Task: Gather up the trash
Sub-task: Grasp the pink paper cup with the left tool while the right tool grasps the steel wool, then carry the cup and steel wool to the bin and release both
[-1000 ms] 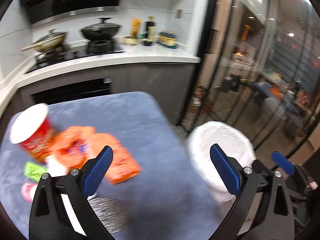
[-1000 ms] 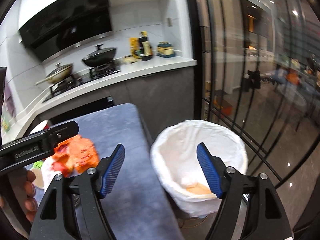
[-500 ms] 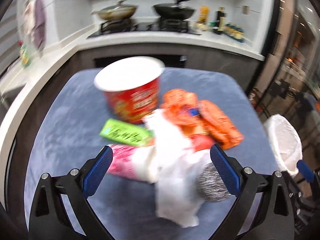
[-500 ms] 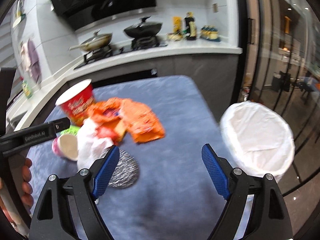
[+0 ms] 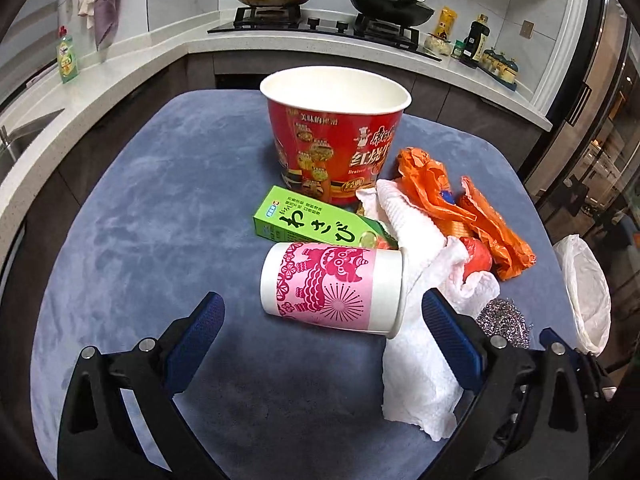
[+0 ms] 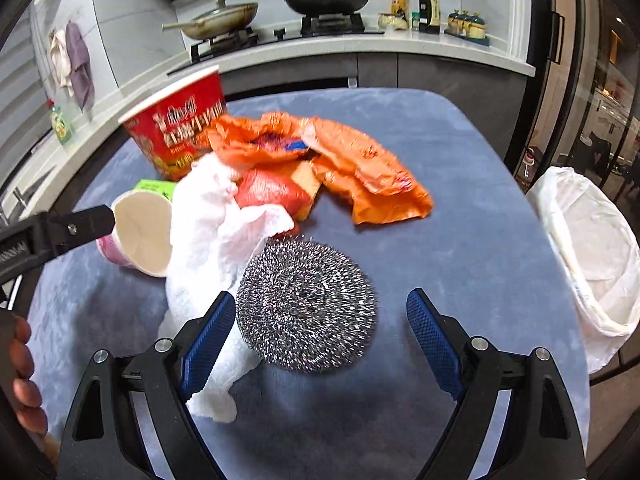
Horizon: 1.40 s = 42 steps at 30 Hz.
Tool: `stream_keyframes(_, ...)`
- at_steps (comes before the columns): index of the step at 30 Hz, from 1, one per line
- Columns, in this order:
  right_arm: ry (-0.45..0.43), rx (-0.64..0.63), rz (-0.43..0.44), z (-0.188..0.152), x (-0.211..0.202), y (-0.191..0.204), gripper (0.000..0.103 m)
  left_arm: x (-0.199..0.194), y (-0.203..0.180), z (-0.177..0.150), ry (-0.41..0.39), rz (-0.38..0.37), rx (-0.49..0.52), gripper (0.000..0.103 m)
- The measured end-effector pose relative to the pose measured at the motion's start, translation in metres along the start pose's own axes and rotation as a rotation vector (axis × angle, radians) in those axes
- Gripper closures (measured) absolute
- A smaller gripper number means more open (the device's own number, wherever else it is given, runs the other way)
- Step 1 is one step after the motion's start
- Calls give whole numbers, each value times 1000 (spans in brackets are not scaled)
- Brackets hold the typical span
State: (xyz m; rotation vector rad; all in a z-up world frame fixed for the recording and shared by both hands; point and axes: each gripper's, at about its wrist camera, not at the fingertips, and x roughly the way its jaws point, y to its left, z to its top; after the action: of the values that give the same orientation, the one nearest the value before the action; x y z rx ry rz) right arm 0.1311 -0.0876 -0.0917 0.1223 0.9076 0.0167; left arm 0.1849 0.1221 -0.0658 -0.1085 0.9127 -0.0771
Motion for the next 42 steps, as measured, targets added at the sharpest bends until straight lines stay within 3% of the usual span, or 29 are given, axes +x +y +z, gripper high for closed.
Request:
stream_keyframes(14, 22, 11, 16, 2, 21, 3, 14, 39, 8, -1, 45, -15, -20, 8)
stream_keyframes(21, 32, -26, 10, 1, 24, 13, 14, 43, 8, 2, 53, -46, -11, 25)
stream_keyframes(23, 32, -16, 15, 1, 24, 11, 15, 40, 7, 1, 43, -47, -5, 25)
stream_keyframes(25, 30, -2, 12, 2, 24, 8, 26, 36, 6, 2, 30, -40, 3, 25)
stream_keyframes(32, 18, 12, 30, 2, 14, 1, 28, 12, 6, 5, -15, -40, -5, 25)
stream_keyframes(42, -119, 53, 10, 14, -44, -25, 28, -41, -12, 6, -103, -60, 38, 25)
